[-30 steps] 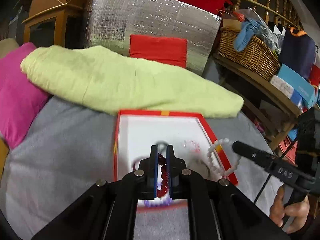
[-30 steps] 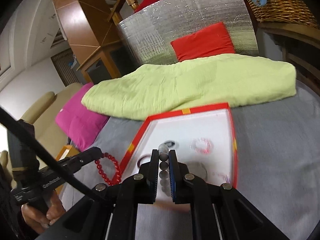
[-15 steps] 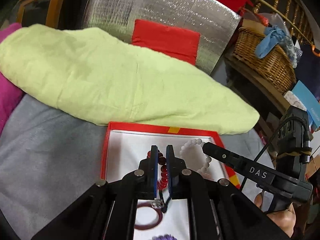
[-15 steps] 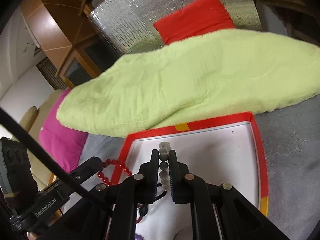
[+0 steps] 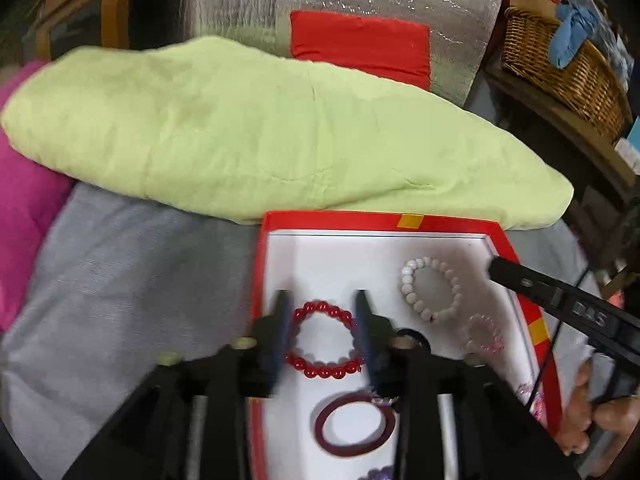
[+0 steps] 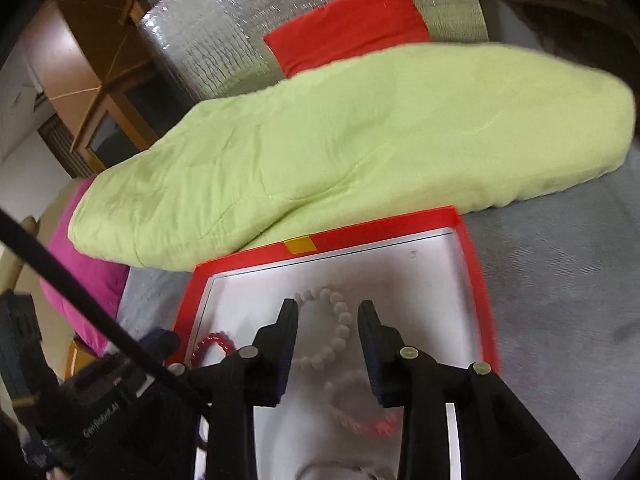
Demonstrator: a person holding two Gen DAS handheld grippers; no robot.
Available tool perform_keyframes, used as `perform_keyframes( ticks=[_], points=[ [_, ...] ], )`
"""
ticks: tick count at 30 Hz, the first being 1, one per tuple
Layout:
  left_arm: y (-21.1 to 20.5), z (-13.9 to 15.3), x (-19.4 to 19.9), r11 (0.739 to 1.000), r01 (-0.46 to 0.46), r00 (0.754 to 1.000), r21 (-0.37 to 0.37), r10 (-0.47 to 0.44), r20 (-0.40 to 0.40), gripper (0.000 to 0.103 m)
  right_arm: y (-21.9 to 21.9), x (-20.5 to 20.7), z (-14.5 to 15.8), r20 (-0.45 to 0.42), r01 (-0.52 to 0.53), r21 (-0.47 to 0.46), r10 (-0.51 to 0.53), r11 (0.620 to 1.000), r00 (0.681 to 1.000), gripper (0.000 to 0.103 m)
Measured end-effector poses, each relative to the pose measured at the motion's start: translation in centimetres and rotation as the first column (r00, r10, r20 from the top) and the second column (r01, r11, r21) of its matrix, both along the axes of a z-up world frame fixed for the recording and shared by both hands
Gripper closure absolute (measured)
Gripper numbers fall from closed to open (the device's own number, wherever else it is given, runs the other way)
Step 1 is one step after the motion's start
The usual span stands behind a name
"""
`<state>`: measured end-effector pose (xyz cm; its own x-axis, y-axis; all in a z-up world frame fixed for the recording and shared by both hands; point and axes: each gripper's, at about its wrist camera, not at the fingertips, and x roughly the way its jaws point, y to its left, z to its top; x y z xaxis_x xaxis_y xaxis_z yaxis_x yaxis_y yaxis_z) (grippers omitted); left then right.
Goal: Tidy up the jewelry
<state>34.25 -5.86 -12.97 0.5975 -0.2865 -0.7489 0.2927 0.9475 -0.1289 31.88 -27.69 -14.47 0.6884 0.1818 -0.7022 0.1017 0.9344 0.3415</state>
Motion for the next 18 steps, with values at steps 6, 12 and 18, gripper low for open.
perform_keyframes(
  ticks=[6, 12, 18],
  points=[
    [1.2, 3.3, -5.8, 0.994, -0.065, 0.991, 0.085, 0.054, 0.119, 0.035, 1.6, -7.5, 3.7, 0.035, 0.021, -0.305, -0.011, 0.952, 0.999, 0.045],
    [1.9, 5.1, -12.4, 0.987, -0.1, 0.978, 0.125, 0.075, 0.194, 0.032, 4.1, -15.2, 6.1, 0.073, 0.063, -0.493, -0.031, 0.868, 0.997, 0.039],
    [3.0, 5.3, -17.8, 0.977, -0.153, 0.964, 0.146, 0.115, 0.24, 0.024, 5.4, -20.4, 6.9, 0.087, 0.072, -0.523, -0.031, 0.849, 0.996, 0.039]
  ],
)
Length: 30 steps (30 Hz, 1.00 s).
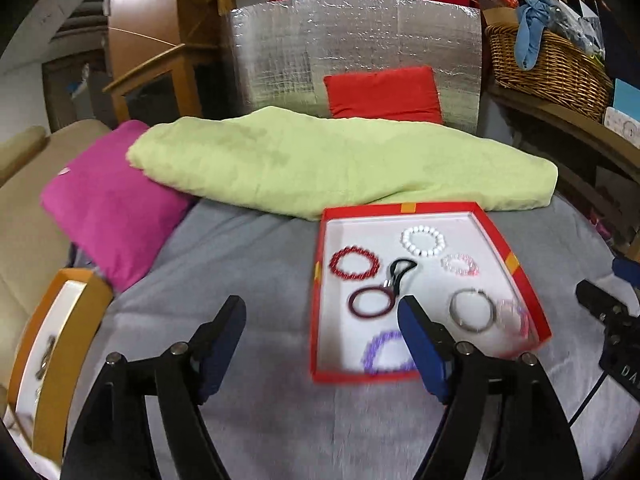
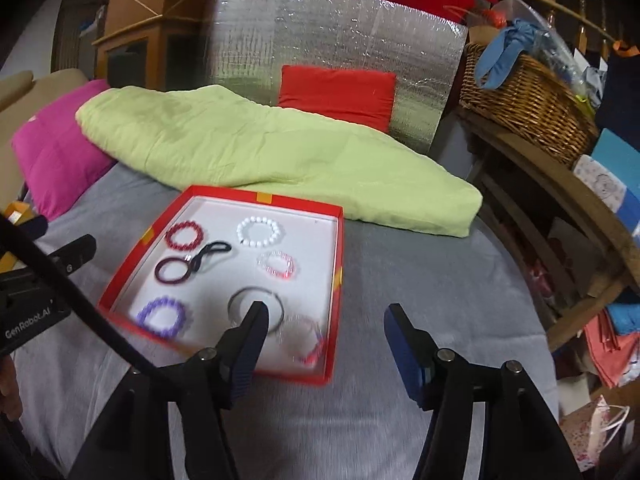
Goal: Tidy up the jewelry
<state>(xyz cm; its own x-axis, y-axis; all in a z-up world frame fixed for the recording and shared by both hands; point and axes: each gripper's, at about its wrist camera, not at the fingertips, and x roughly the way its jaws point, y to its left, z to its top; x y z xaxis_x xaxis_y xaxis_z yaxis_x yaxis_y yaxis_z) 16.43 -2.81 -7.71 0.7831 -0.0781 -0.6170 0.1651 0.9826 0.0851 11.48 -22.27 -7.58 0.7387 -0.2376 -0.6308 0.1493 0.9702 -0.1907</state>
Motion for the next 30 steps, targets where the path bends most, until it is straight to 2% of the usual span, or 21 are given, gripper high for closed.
perform_keyframes(
  ticks=[9, 30],
  points=[
    [2.0, -1.7, -4.4, 0.999, -0.051, 0.998, 0.001, 0.051, -0.026, 0.024, 0.7, -3.7, 0.3, 0.034, 0.015, -0.02, -0.014, 1.0, 0.999, 0.039],
    [1.3, -2.4, -5.3, 0.999, -0.036, 0.999, 0.04, 0.037, -0.01, 0.024, -0.1, -4.8, -0.5, 0.02, 0.028, -0.011, -0.028, 1.0, 0.999, 0.039]
  ],
)
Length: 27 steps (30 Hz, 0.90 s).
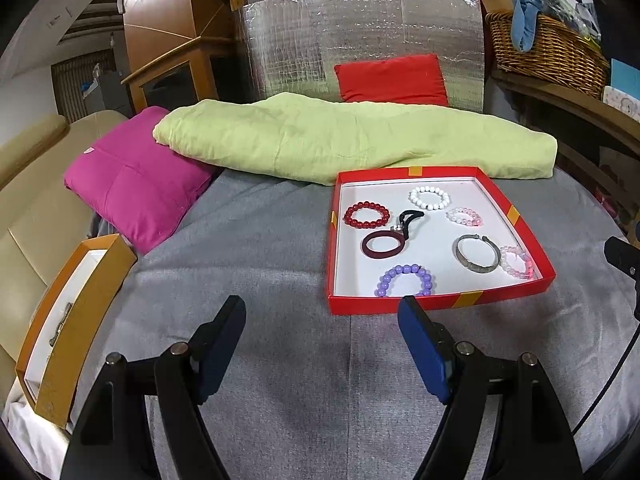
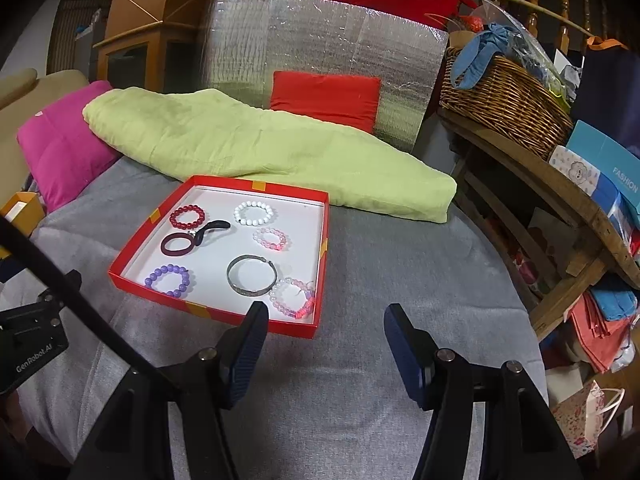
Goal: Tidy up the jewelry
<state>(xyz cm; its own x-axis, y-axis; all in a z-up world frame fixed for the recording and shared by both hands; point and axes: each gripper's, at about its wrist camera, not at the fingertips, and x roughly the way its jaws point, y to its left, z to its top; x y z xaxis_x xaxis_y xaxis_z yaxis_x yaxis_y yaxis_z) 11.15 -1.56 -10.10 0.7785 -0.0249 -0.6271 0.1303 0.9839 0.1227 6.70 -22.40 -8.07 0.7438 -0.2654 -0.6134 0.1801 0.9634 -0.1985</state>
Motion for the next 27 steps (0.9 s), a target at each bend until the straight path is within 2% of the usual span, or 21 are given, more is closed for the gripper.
perform_keyframes(
  ticks=[4, 9, 14, 16, 19, 27],
  points=[
    [0.3, -0.3, 0.4, 1.0, -0.006, 1.0, 0.009, 0.006, -0.007, 0.024, -0.1, 0.1, -0.3, -0.01, -0.009, 0.017, 0.009, 1.0, 1.0, 0.039],
    [1.2, -1.1, 1.2, 0.999, -0.028, 0.999, 0.04, 0.029, -0.027, 0.024, -2.4, 0.2, -1.6, -0.041, -0.043, 0.19, 0.052, 0.981, 0.998, 0.039],
    [3.1, -1.3, 2.1, 0.997, -0.066, 0.997, 0.027, 0.067, -0.039, 0.024, -5.3, 0.5, -3.9, -0.087, -0.014, 0.348, 0.048, 0.937, 0.995, 0.039],
    [3.6, -1.3, 2.2, 0.997, -0.079, 0.996, 0.018, 0.08, -0.041, 0.024, -5.9, 0.6, -4.5, -0.099, -0.006, 0.384, 0.048, 0.923, 0.994, 0.039],
    [3.9, -1.2, 2.3, 0.996, -0.085, 0.995, 0.007, 0.086, -0.042, 0.024, -6.1, 0.5, -5.0, -0.109, -0.005, 0.403, 0.053, 0.915, 0.993, 0.039],
    [2.5, -0.4, 0.5, 0.998, -0.052, 0.999, 0.024, 0.052, -0.014, 0.024, -4.1, 0.0, -4.5, -0.1, -0.058, 0.362, 0.101, 0.93, 0.99, 0.039]
  ],
)
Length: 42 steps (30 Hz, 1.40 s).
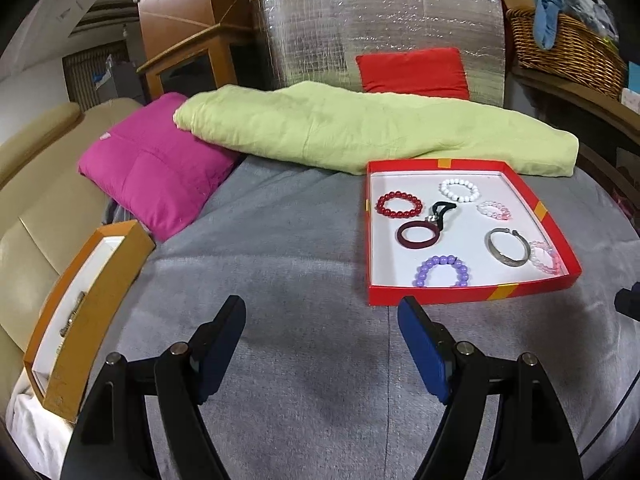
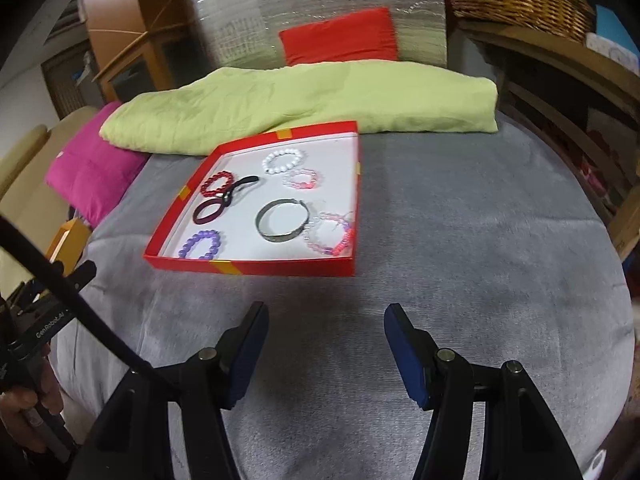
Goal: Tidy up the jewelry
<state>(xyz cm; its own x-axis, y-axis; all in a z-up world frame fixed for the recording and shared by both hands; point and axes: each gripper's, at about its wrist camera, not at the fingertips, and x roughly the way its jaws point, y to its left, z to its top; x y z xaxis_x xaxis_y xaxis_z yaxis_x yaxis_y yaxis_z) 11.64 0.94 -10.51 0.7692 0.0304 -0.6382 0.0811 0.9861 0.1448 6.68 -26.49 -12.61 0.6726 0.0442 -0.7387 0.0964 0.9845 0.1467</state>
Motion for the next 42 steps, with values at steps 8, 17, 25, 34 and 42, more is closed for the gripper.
perform_keyframes(
  ticks=[8, 17, 25, 34, 42],
  points=[
    [0.6, 0.9, -1.9, 1.0, -0.011, 1.0, -0.02, 0.012, 0.026, 0.024, 1.9, -1.7, 0.9, 0.033, -0.02, -0.04, 0.022, 0.999, 0.999, 0.039],
    [1.5, 1.1, -3.3, 0.999, -0.045, 0.998, -0.016, 0.045, 0.035, 0.021, 3.3, -2.9, 1.0, 0.038, -0.033, -0.056, 0.035, 0.998, 0.999, 0.039],
    [2.2, 1.0, -5.1, 0.997, -0.069, 0.997, -0.019, 0.069, 0.036, 0.014, 4.7, -4.5, 1.4, 0.069, -0.04, -0.066, 0.045, 0.997, 0.997, 0.037],
    [2.1, 0.1, -5.1, 0.996, -0.094, 0.995, -0.009, 0.095, 0.028, 0.012, 5.4, -4.7, 1.0, 0.078, -0.036, -0.097, 0.044, 0.995, 0.996, 0.035],
    [1.4, -0.2, -4.7, 0.996, -0.084, 0.996, 0.0, 0.084, 0.038, 0.012, 5.3, -4.2, 0.1, 0.066, -0.043, -0.108, 0.05, 0.993, 0.997, 0.035]
  ],
)
